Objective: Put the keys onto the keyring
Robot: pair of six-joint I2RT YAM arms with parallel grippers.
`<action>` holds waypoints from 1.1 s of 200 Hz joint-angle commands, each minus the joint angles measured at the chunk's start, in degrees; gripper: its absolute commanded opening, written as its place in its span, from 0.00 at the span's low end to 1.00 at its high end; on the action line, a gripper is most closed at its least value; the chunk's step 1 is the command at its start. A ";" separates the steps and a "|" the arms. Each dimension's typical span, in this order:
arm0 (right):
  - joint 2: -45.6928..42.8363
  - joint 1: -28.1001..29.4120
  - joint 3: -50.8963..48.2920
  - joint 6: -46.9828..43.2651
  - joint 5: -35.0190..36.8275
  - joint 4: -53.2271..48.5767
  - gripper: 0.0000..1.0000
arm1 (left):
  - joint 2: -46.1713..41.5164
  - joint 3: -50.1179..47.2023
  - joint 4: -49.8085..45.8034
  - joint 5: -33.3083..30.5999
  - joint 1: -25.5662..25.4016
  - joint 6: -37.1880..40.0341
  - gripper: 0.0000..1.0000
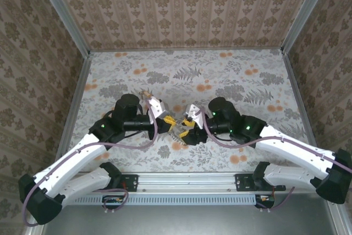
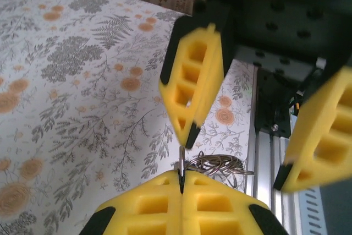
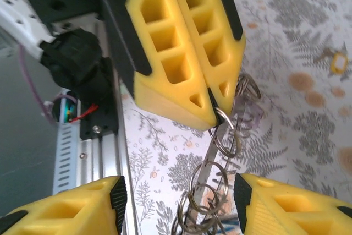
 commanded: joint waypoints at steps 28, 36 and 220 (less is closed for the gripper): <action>3.99 2.42 0.57 6.14 14.50 0.99 0.36 | 0.29 0.18 2.68 -5.99 -1.37 -11.99 0.00; 4.12 2.52 0.23 6.32 14.86 1.60 0.23 | 0.34 0.26 2.21 -7.09 -1.43 -13.41 0.00; -0.45 8.66 -1.72 -2.51 39.44 6.71 0.00 | 5.94 3.66 -2.88 -10.25 -3.29 -25.62 0.00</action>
